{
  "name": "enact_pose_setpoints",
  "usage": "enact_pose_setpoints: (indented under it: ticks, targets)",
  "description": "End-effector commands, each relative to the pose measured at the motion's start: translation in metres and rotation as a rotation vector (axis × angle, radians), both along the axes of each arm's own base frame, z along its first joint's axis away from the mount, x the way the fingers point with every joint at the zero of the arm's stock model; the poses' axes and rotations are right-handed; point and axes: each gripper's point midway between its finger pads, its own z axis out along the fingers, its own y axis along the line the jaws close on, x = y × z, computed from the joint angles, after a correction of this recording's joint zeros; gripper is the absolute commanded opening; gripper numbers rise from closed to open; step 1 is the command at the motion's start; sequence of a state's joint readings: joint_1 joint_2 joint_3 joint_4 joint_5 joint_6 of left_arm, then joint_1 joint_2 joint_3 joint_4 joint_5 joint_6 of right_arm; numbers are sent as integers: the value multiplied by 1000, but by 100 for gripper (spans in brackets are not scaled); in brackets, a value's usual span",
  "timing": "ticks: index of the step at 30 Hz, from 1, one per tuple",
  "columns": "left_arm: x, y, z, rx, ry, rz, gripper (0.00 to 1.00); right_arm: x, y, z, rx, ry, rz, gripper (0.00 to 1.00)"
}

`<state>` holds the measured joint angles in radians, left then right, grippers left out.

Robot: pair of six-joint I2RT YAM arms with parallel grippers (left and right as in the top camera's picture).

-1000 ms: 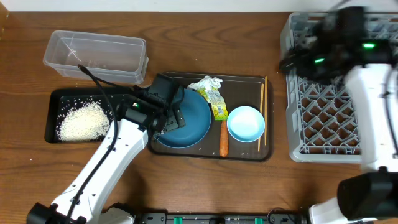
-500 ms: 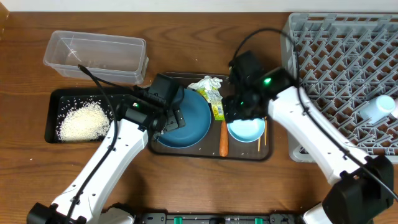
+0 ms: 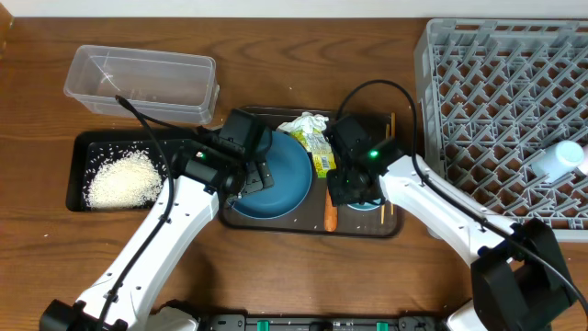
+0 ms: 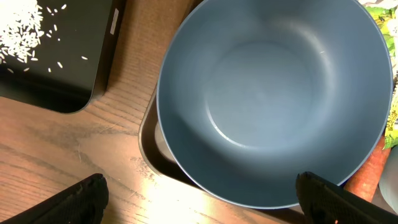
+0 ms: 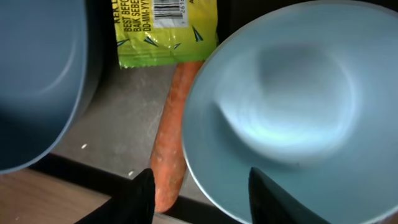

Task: Sort waste into correct bins and load items into the dishwasher rack
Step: 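Move the right gripper to the light-blue bowl and grasp its rim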

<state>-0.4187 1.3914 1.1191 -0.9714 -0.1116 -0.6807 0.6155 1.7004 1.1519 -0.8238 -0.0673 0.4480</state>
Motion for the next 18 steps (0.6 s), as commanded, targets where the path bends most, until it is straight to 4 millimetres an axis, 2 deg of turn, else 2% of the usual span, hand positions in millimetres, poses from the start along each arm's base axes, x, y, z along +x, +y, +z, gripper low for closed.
enact_pose_setpoints:
  ticks: [1,8,13,18]
  targets:
    - [3,2,4,4,-12,8,99,-3,-3,-8,-19,0,-12,45]
    - [3,2,4,4,-12,8,99,-11,-8,-27,-24,7,-12,44]
    - [3,2,4,3,-12,8,99,-11,-8,-29,-21,2,-11,42]
    - [3,2,4,4,-12,8,99,-6,-5,-28,-6,-17,-11,24]
